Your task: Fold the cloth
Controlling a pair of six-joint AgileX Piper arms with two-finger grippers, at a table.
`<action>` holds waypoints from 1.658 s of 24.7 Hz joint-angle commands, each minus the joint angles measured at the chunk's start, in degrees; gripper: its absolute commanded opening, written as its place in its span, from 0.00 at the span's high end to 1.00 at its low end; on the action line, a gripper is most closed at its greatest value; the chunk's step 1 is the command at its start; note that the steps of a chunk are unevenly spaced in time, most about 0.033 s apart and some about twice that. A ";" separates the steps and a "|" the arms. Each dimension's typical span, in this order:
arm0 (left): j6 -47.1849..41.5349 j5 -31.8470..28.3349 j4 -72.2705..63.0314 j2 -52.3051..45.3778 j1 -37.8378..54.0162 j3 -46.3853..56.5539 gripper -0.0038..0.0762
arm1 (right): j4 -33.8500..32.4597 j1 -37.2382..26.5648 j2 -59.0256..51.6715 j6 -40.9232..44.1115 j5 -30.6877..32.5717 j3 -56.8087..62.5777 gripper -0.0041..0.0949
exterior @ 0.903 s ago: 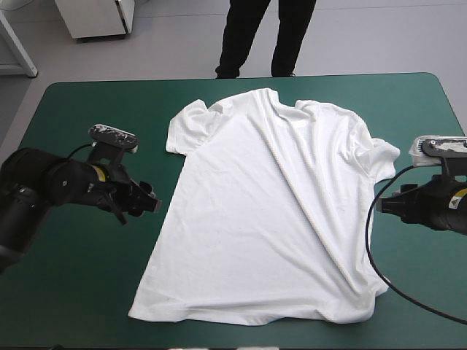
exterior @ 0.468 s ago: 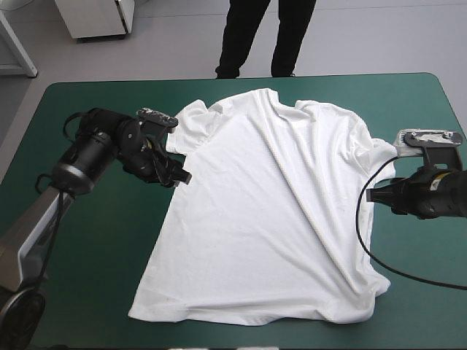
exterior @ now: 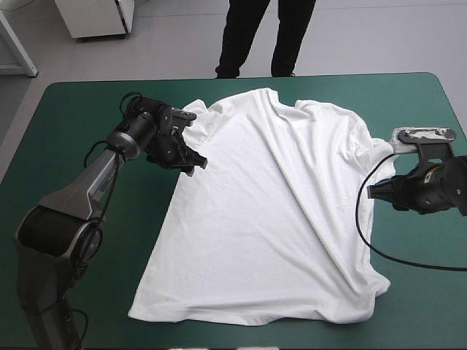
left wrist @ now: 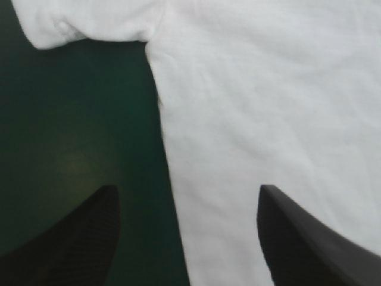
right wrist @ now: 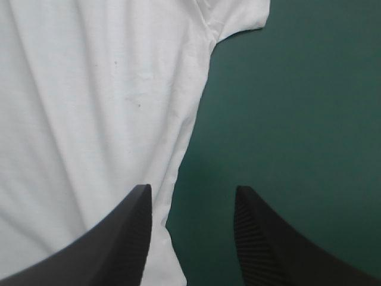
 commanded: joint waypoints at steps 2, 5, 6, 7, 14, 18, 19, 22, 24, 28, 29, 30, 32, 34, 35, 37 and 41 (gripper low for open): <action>-1.44 -2.47 -1.20 -0.04 0.66 -2.38 0.36 | -2.25 -0.46 -0.75 0.22 -0.03 -1.89 0.54; -1.54 -3.57 -1.20 1.23 0.66 -2.38 0.36 | -3.71 -0.46 -0.75 0.73 -0.03 -1.89 0.54; -1.69 -3.56 -1.20 1.81 0.66 -2.38 0.36 | -4.15 -0.46 -0.75 0.87 -0.25 -1.89 0.54; -1.69 -3.56 -1.09 2.22 0.66 -2.38 0.36 | -4.45 -0.46 -0.75 0.87 -0.25 -1.89 0.54; -2.56 -4.15 -0.99 4.34 0.66 -2.38 0.52 | -5.23 -0.46 -0.50 1.61 -1.10 -1.89 0.54; -3.03 -4.37 -0.94 5.27 0.66 -2.38 0.70 | -6.21 -0.46 0.13 2.42 -1.15 -2.13 0.54; -3.03 -4.11 -0.94 5.81 0.66 -2.38 0.80 | -6.21 -0.46 0.37 2.42 -1.15 -2.28 0.54; -3.03 -3.12 -0.94 6.77 0.66 -2.38 0.97 | -6.21 -0.46 0.95 2.60 -1.66 -2.33 0.54; -2.87 -2.86 -0.94 6.90 0.66 -2.38 0.98 | -5.89 -0.70 2.34 3.91 -1.76 -2.42 0.54; -2.84 -3.02 -1.33 6.90 0.66 -2.38 0.98 | 5.65 -6.86 9.46 1.28 -3.37 -5.42 0.54; -2.84 -3.02 -1.77 6.90 0.66 -2.38 0.98 | 7.06 -7.83 11.44 0.38 -3.62 -6.36 0.53; -2.84 -3.02 -1.88 6.90 0.66 -2.38 0.98 | 6.70 -7.96 13.58 0.21 -3.62 -7.03 0.51; -2.84 -3.37 -2.00 6.90 0.66 -2.38 0.98 | 6.18 -7.96 16.85 0.21 -4.41 -7.44 0.48; -2.84 -3.52 -2.62 6.90 0.66 -2.38 0.98 | 5.76 -7.96 20.02 0.21 -6.28 -7.44 0.48; -2.84 -3.52 -3.02 6.90 0.66 -2.38 0.98 | 5.52 -7.96 20.85 0.21 -7.34 -7.44 0.48; -2.84 -3.52 -3.17 6.90 0.66 -2.38 0.98 | 5.52 -7.96 22.97 0.12 -9.29 -7.44 0.48; -2.84 -3.99 -3.17 6.90 0.66 -2.38 0.98 | 5.52 -7.96 27.55 -0.54 -9.95 -7.34 0.48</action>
